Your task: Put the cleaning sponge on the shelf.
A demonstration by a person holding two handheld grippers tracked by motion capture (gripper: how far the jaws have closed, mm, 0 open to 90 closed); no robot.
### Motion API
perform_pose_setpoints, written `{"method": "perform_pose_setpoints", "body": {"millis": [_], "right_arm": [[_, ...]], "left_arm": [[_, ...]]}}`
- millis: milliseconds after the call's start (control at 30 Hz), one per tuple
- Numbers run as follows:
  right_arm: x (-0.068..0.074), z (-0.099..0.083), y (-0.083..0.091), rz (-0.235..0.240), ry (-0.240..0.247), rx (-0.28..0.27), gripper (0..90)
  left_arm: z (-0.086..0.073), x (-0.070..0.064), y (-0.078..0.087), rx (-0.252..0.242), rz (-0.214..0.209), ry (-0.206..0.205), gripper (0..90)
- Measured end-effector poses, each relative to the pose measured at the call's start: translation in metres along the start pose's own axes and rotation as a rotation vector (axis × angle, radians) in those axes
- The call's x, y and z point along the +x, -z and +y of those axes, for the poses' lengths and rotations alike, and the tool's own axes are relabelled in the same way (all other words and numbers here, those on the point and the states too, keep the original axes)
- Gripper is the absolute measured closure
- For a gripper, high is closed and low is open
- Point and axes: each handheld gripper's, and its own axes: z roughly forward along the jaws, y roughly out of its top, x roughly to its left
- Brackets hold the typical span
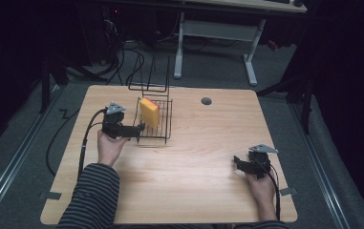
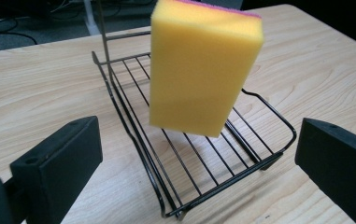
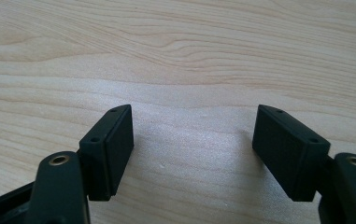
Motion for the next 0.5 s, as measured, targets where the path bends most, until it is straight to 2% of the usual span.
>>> {"method": "perform_pose_setpoints", "body": {"millis": [333, 500], "right_arm": [[0.0, 0.0, 0.0, 0.0, 0.0, 0.0, 29.4], [0.0, 0.0, 0.0, 0.0, 0.001, 0.001, 29.4]], "left_arm": [[-0.007, 0.011, 0.026, -0.041, 0.007, 0.047, 2.8], [-0.012, 0.014, 0.036, -0.044, 0.017, 0.064, 3.8]]}}
